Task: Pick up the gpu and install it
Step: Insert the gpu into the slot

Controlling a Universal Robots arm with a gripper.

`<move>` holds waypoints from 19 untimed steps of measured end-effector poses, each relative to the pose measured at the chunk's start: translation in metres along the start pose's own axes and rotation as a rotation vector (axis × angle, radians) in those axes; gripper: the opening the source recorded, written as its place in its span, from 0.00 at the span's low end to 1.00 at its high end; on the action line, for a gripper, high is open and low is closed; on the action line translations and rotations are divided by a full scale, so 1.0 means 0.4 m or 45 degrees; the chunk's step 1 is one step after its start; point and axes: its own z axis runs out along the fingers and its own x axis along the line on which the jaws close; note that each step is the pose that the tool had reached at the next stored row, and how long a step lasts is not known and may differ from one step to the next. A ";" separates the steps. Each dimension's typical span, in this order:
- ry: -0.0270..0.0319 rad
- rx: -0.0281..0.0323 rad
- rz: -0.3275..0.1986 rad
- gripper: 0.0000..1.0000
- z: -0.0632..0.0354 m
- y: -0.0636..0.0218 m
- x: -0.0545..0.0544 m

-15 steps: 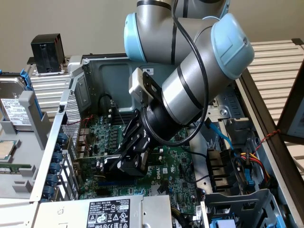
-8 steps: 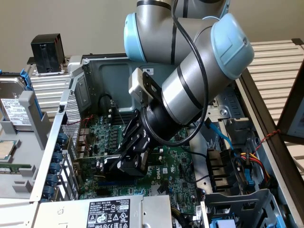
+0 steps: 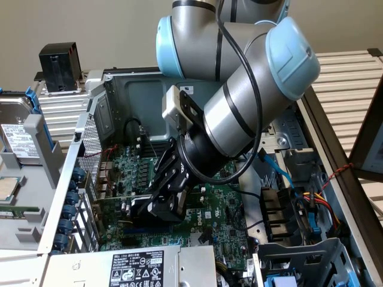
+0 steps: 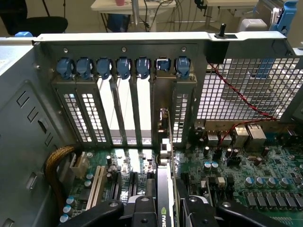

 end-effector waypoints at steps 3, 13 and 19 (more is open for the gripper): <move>-0.0028 0.0002 0.000 0.27 0.000 0.000 0.000; -0.0033 0.0002 0.000 0.27 0.002 0.001 0.000; -0.0032 0.0003 0.000 0.27 0.002 0.002 0.000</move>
